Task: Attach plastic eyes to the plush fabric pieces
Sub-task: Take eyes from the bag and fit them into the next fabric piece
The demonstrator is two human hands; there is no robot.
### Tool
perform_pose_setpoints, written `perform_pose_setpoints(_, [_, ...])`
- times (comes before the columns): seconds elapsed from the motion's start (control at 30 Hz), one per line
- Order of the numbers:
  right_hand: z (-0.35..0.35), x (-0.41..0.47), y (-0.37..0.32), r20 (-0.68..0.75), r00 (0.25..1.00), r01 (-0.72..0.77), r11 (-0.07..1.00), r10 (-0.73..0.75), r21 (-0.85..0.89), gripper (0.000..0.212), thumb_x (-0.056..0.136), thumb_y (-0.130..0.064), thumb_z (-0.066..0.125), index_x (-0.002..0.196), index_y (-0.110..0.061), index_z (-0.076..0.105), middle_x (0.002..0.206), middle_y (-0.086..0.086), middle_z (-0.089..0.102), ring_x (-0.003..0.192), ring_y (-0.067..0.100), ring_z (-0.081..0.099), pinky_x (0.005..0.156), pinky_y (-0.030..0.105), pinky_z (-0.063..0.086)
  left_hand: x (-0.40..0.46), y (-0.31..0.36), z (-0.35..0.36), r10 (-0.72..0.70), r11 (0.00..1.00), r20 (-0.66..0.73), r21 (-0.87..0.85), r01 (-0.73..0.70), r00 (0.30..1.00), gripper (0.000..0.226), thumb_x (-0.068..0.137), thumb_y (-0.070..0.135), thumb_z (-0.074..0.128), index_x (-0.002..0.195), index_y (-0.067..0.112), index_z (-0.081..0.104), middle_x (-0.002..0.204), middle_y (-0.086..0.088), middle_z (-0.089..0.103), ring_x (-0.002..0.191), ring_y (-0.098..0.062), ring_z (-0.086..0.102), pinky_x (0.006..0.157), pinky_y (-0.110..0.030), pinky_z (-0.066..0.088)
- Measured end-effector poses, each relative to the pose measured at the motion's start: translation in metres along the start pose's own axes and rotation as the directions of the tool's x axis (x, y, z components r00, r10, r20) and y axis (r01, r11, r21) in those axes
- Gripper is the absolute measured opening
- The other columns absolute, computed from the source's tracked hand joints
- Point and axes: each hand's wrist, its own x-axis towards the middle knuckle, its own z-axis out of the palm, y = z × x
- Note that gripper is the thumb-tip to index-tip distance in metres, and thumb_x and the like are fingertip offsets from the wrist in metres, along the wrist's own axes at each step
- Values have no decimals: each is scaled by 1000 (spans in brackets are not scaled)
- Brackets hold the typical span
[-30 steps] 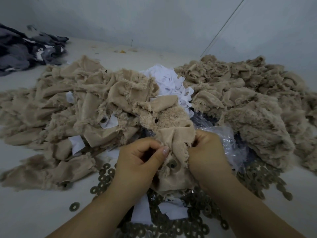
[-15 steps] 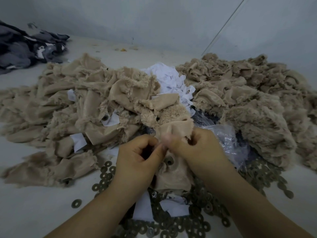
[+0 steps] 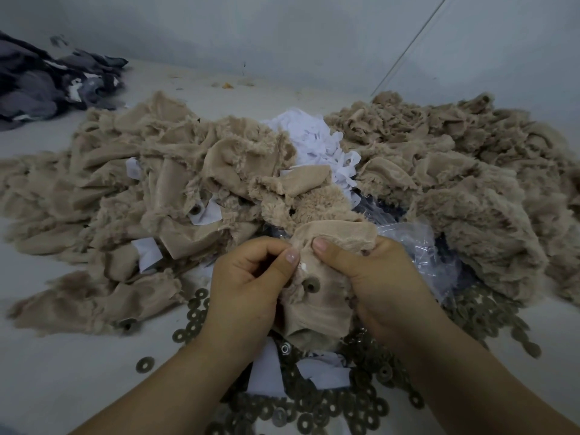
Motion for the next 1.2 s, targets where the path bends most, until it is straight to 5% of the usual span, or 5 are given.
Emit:
perform_pose_setpoints(0.2, [1,-2,0,5,1000,12,1000,-12,26,24,66,-17,81,87,-6,78,92,15,78,85,33,76,77,44,61,-1,1,-1,9,999,-25,41,-8,1000,19,88,23,66,71,16,70,62,3,63,57,-7,55,57,-24,49])
perform_pose_setpoints(0.87, [6,-6,-1,-5,999,-47,997,47,59,15,81,-5,75,95,-2,75,92,19,77,85,35,76,79,50,61,-3,1,3,123,966,-70,235,-104,990,20,84,12,61,65,6,65,56,1,59,50,-5,51,51,-19,42])
perform_pose_setpoints(1.07, [4,-7,2,-35,999,8,999,-9,-49,13,84,-3,74,96,-3,76,91,17,77,86,35,75,80,50,61,0,-6,1,55,973,-39,228,-45,998,22,84,-7,63,65,3,63,57,-8,60,50,-24,54,45,-32,47])
perform_pose_setpoints(1.13, [4,-6,4,-60,998,19,996,-25,-91,13,84,-1,74,97,-2,75,90,17,77,86,35,75,80,50,61,1,-6,1,106,949,-43,303,-88,993,20,80,-10,65,66,4,62,61,-8,59,55,-26,54,49,-39,48])
perform_pose_setpoints(1.2, [3,-5,4,-87,996,19,993,-29,-114,15,83,-2,76,98,-3,74,89,15,77,85,33,76,81,51,60,1,-3,1,268,863,-6,446,-237,963,20,78,-10,67,73,8,61,74,-4,57,68,-16,55,60,-30,48])
